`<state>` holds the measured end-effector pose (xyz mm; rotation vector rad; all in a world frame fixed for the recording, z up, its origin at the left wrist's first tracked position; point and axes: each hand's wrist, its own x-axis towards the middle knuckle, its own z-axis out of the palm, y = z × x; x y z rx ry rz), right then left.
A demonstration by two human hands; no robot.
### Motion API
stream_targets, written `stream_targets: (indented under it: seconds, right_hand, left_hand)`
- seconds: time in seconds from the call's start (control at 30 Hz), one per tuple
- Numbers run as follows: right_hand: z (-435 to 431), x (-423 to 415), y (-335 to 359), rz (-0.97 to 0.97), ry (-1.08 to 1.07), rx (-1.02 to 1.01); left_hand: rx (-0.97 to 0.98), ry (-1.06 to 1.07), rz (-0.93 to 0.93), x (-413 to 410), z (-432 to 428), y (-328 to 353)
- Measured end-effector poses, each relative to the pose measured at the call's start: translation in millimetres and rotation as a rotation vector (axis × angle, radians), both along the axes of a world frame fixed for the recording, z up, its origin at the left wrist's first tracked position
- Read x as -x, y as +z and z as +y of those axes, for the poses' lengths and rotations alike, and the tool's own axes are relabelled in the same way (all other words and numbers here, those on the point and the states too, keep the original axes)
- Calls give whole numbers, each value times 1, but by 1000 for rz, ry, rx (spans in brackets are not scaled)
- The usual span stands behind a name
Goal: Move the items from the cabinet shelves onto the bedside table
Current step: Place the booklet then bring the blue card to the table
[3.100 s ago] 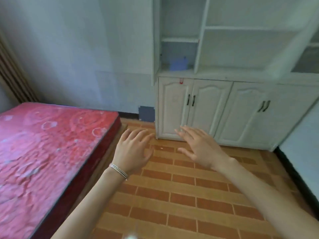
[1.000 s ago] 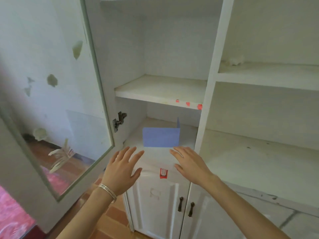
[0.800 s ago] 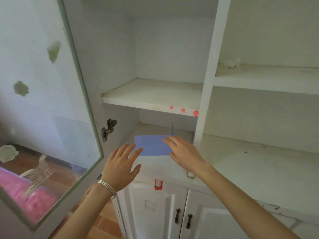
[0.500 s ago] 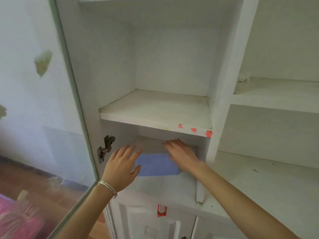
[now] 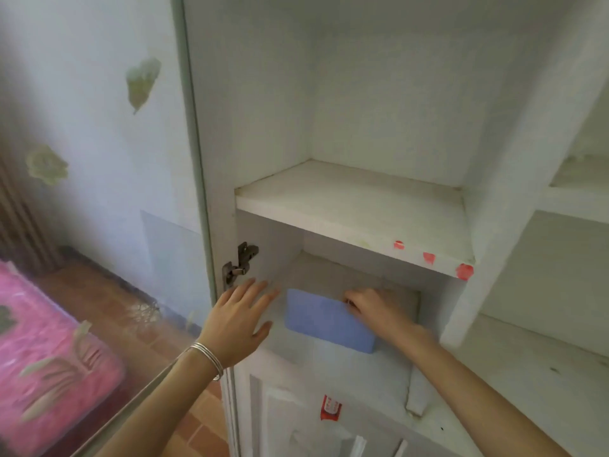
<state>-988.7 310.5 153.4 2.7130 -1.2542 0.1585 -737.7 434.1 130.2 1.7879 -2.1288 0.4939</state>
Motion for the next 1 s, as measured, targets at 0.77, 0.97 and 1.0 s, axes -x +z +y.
stream_targets:
  seconds: [0.77,0.97,1.0]
  right_hand:
    - [208,-70,8,-259,987,-755]
    - [354,-113,-1,-20,1194,-1018]
    - [379,-119,-4,10,1226,-1043]
  left_hand:
    - [-35,698,-53,104,367,-2]
    - [-2,850,-83,141,520,-5]
    - [21,858,-98,146,547,-7]
